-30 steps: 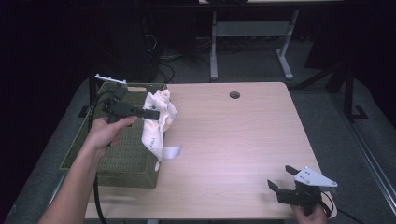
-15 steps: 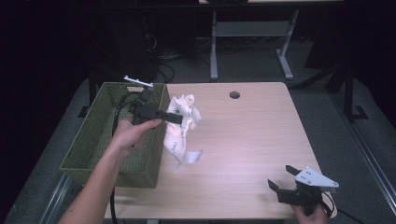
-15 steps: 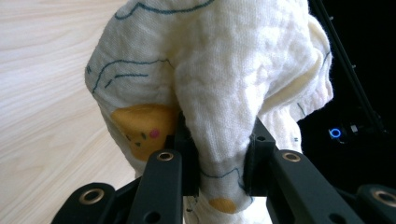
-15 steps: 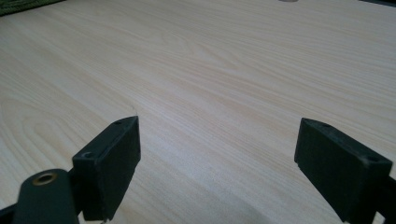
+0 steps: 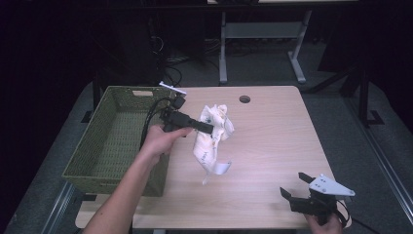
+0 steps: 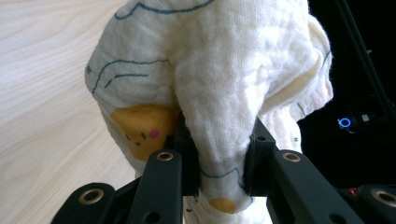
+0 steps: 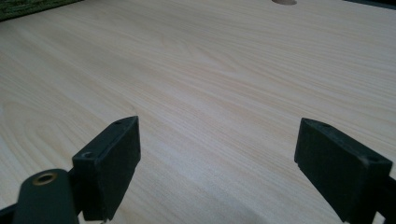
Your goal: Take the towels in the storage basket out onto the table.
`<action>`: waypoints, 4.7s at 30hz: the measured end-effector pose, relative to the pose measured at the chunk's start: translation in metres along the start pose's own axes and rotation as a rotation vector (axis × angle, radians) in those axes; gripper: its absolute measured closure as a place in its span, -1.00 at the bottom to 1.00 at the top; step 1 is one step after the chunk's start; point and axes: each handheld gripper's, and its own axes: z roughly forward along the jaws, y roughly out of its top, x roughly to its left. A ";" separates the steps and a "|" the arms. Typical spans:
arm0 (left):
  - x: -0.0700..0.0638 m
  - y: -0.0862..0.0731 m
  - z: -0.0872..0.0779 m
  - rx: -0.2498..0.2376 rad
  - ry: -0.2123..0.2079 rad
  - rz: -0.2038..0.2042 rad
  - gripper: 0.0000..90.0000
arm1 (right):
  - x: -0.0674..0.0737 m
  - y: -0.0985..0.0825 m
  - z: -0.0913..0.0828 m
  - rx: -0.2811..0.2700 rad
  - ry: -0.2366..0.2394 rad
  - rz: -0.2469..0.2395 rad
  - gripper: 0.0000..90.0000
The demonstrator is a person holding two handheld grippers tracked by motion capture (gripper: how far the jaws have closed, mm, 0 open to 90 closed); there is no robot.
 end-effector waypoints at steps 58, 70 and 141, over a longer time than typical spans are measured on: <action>0.017 -0.006 0.174 0.225 0.726 0.254 0.39 | -0.001 0.002 -0.003 -0.020 0.010 -0.010 -0.69; 0.016 -0.007 0.179 0.218 0.767 0.289 0.34 | 0.000 0.000 -0.003 -0.016 0.015 -0.014 -0.69; -0.008 -0.057 0.120 0.009 0.679 0.367 -0.38 | 0.003 -0.002 0.001 0.016 -0.033 -0.037 -0.69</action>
